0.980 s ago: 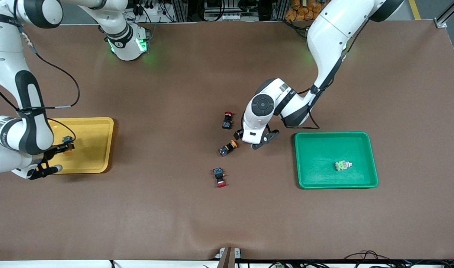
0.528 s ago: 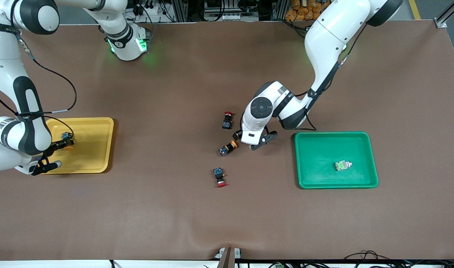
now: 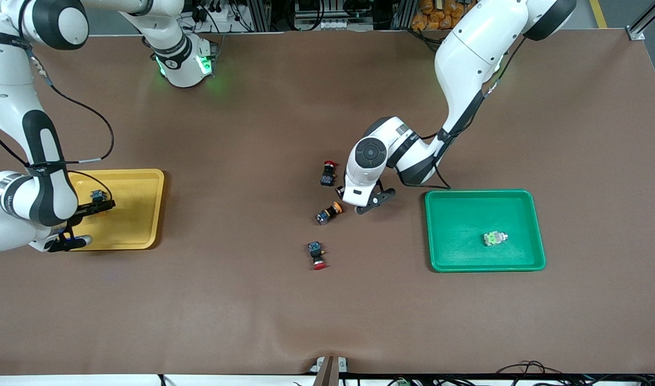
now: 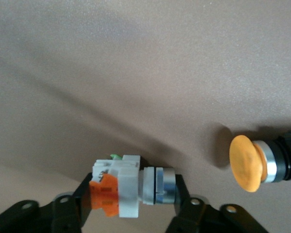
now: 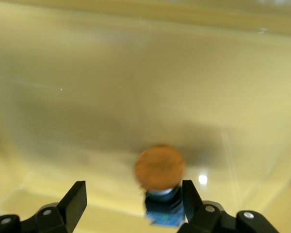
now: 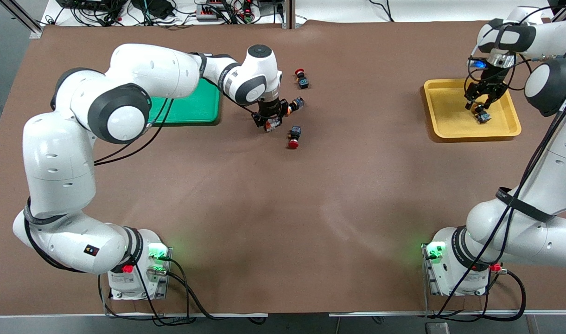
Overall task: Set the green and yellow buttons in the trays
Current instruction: 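Lower the yellow button into the yellow tray while the left gripper reaches the orange switch, then carry the orange switch to the green tray while the right gripper returns to the buttons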
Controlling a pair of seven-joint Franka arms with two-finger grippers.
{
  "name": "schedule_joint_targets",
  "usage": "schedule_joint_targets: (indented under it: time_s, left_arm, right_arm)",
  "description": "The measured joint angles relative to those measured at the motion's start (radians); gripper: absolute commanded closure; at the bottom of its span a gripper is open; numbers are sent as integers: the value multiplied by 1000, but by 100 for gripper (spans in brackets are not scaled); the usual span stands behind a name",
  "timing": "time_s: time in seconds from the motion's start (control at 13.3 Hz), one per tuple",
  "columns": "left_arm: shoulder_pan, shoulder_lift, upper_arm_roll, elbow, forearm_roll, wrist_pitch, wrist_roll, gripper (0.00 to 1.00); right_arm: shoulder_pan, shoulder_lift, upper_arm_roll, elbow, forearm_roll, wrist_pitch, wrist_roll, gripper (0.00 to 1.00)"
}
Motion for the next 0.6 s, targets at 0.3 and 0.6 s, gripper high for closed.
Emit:
schedule_joint_targets:
  time_s: [0.3, 0.6]
  left_arm:
    - [5, 0, 2, 7, 2, -1, 37, 100]
    - [69, -65, 4, 41, 3, -103, 167, 100]
  right_arm:
    - [52, -3, 5, 84, 8, -130, 90, 12]
    - [92, -3, 11, 103, 147, -201, 240, 5]
